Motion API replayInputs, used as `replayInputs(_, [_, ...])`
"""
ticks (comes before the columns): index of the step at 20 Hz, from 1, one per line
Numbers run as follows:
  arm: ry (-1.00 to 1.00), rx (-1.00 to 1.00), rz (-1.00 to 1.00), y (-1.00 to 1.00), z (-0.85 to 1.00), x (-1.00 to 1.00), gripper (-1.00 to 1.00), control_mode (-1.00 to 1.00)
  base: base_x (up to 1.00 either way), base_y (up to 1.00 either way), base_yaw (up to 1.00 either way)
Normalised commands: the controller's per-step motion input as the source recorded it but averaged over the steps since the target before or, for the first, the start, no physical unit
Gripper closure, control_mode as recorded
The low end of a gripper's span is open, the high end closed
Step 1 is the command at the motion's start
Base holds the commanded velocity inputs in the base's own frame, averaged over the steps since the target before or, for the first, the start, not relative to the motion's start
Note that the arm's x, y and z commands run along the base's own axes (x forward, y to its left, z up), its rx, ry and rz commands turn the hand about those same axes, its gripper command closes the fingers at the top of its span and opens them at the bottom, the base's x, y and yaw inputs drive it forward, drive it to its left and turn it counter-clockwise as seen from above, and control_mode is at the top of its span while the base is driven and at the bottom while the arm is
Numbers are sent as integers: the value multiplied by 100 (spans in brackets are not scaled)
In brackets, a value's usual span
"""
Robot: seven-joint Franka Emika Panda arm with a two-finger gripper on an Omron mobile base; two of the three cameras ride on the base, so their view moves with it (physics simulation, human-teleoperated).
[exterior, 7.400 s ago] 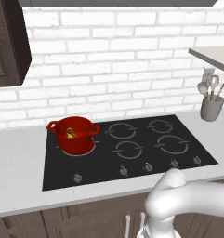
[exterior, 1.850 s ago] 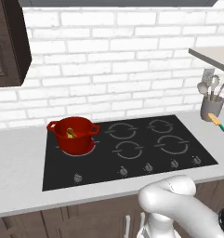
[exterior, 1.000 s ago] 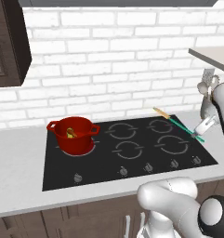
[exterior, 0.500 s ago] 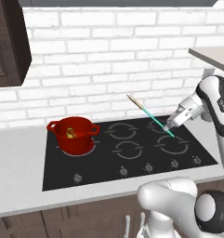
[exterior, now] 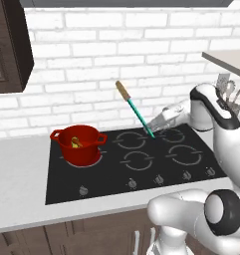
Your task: Put the carrot and cucumber in the pot. Retrieve the spatula and lightly stir the vegetables in the pot.
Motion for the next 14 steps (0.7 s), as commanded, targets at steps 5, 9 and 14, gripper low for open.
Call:
replayInputs(5, [44, 54, 11, 48, 24, 35, 100, -100, 0, 0, 0])
replayInputs(9, [65, 50, 7, 33, 28, 33, 100, -100, 0, 0, 0])
replayInputs(14, [66, 33, 6, 14, 58, 5, 100, -100, 0, 0, 0])
